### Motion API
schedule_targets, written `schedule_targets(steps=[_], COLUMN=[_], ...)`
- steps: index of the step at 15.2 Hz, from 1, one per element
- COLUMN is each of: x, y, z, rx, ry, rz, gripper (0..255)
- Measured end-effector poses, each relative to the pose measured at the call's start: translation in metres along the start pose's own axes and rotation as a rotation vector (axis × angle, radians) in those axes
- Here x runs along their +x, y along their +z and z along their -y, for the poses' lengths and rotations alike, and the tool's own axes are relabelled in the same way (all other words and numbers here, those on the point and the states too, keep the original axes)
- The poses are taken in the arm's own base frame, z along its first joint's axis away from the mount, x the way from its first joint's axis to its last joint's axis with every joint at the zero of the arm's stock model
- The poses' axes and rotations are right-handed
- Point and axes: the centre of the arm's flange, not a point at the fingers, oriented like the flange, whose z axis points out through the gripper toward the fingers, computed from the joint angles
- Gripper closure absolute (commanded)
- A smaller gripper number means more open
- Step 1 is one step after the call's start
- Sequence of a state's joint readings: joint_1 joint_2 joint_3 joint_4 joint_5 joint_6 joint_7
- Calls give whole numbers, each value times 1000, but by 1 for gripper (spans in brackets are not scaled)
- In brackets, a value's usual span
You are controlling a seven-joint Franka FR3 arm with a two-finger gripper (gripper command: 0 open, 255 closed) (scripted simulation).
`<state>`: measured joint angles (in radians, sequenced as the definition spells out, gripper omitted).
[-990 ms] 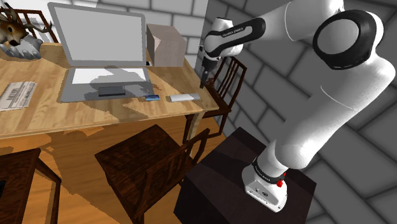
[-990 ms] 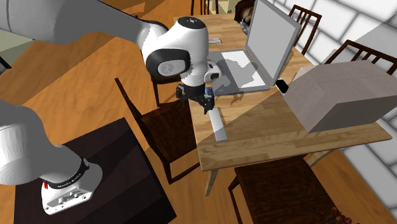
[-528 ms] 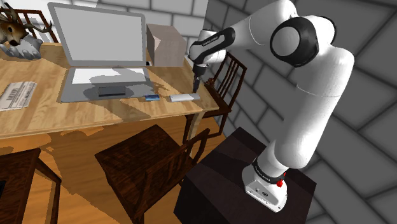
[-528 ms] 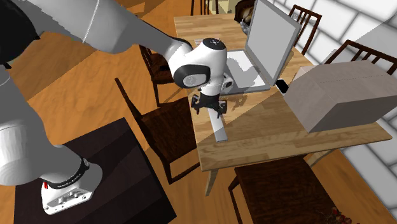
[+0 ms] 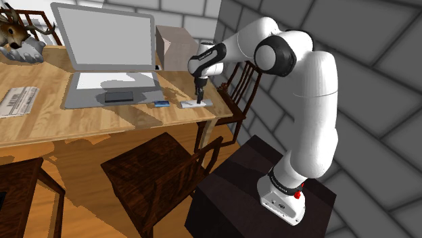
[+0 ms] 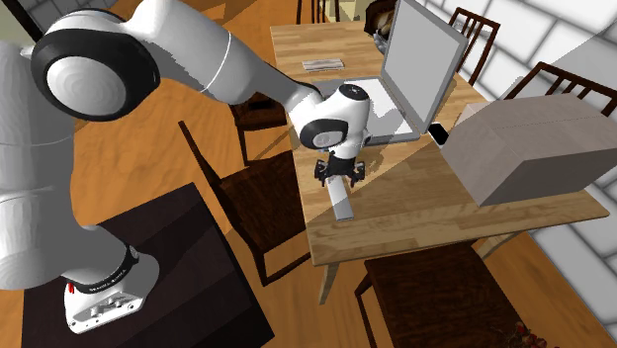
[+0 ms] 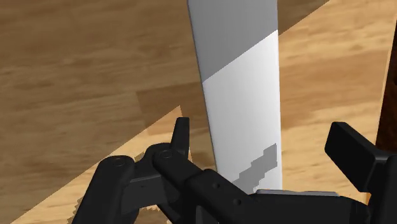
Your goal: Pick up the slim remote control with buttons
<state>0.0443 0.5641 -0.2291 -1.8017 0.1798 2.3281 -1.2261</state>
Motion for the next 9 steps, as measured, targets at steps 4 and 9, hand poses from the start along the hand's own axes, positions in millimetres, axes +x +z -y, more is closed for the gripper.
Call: schedule_targets(steps=[4,9], x=[3,3], y=[22,39], z=[-3,-4], rx=[1,0], ry=[-13,-14], rz=[1,1], gripper=[0,255])
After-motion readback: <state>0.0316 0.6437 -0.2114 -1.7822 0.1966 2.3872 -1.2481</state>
